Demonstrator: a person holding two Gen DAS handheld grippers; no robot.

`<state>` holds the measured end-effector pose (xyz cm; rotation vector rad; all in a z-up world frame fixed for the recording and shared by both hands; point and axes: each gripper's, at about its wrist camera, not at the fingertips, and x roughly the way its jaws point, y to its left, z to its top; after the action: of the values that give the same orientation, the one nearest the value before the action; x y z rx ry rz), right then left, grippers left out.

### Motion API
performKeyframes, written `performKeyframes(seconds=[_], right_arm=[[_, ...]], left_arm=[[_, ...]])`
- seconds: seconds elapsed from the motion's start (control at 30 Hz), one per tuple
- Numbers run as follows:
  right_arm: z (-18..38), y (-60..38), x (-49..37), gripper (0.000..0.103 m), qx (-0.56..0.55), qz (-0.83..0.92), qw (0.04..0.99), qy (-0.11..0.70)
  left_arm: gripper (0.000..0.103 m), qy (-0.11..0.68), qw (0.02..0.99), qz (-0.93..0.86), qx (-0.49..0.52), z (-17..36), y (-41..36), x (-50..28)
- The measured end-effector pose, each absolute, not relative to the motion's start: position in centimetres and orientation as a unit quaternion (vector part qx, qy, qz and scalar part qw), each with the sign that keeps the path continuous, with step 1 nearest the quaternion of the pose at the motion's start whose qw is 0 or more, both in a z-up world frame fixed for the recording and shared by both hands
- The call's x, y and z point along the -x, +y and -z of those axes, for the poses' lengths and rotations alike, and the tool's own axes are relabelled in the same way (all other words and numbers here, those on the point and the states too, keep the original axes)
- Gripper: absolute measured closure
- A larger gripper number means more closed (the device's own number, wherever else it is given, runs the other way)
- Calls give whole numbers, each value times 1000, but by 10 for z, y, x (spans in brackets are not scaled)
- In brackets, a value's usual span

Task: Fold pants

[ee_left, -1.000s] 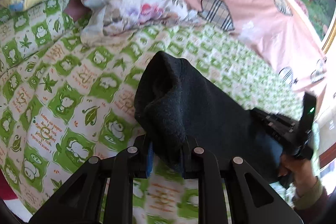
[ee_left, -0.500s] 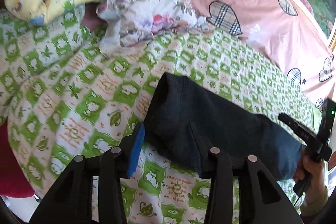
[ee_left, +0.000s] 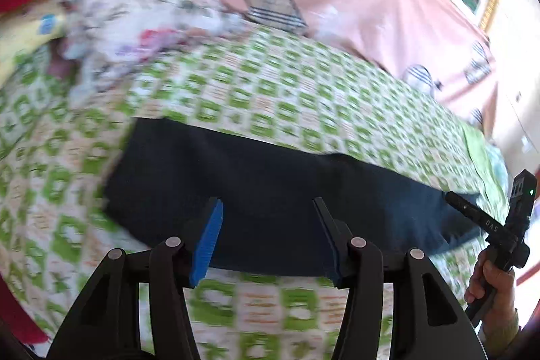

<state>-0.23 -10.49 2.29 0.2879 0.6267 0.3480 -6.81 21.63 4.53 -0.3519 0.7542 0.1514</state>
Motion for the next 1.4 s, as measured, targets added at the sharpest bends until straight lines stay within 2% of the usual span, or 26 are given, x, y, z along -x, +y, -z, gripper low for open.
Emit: performKeyframes(seconds=[0.5,0.97,1.27,1.37,1.4], right_arm=[[4,-242,71,67,-236,-13,929,283],[23,-297,68,67,-310,19,908,281],[30,-309,59,67,-356,5,893,274],[33,-310,55,67,-358,4,893,273],[34,-311,54,67,-358,2,893,273]], left_arm=[[45,434,890,121,63,-39,66,-21],[40,474,840,263,-27,-46,-65,-130],[41,513,782,340,-101,-21,-155,-184],[51,525,768,348,-116,-8,-174,-193],[64,529,765,349,-118,-5,-179,-196]])
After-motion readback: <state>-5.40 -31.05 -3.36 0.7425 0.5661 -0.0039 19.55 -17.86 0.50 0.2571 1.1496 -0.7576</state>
